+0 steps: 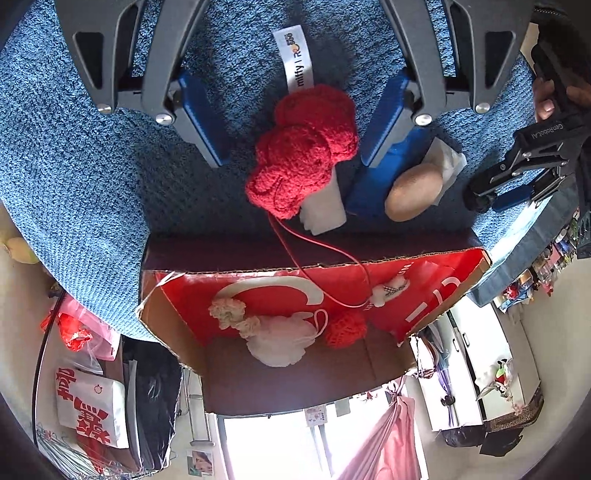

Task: Organize soft objects
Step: 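Carry the black scrunchie and red bunny into the box with both tools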

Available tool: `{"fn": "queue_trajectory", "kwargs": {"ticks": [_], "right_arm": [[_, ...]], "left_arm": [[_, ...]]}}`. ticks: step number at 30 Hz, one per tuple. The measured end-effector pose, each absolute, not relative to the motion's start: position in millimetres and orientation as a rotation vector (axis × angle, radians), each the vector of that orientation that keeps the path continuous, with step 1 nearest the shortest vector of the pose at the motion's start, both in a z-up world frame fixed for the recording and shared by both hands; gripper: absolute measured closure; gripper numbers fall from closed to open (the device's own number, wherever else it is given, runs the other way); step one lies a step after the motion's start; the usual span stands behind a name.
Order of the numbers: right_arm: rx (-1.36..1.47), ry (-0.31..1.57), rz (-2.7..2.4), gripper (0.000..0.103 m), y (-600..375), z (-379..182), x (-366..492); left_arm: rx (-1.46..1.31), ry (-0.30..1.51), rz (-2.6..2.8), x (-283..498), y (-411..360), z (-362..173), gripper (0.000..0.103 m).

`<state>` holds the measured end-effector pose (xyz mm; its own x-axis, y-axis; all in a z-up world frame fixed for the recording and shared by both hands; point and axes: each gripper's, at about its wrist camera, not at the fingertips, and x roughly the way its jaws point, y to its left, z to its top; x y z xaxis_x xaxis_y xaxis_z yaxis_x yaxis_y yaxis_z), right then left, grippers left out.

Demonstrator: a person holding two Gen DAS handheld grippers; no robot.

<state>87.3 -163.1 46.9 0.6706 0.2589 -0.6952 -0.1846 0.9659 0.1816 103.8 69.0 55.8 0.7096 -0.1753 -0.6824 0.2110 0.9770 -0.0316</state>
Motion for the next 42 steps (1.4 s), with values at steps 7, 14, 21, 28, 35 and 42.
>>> {"fn": "queue_trajectory", "kwargs": {"ticks": [7,14,21,28,35,42], "right_arm": [[0.118,0.77,0.298,0.051,-163.1,44.2,87.9],[0.08,0.693,0.291,0.051,-163.4,62.1,80.0],[0.086,0.661,0.325,0.051,-166.5,83.8,93.9],[-0.004,0.666,0.388,0.051,-153.8,121.5,164.6],[-0.059,0.853,0.455,0.051,-140.5,110.3,248.9],[-0.125,0.992,0.481,0.051,-122.8,83.1,294.3]], "left_arm": [[-0.018,0.827,-0.229,118.9,79.3,43.6,0.076],[-0.024,0.779,-0.249,109.2,78.2,56.3,0.077],[-0.019,0.723,-0.333,111.7,60.5,82.4,0.077],[0.066,0.713,-0.469,171.9,25.3,118.4,0.077],[0.168,0.831,-0.519,249.2,-6.2,113.4,0.077],[0.224,0.951,-0.522,292.9,-13.9,88.9,0.077]]}}
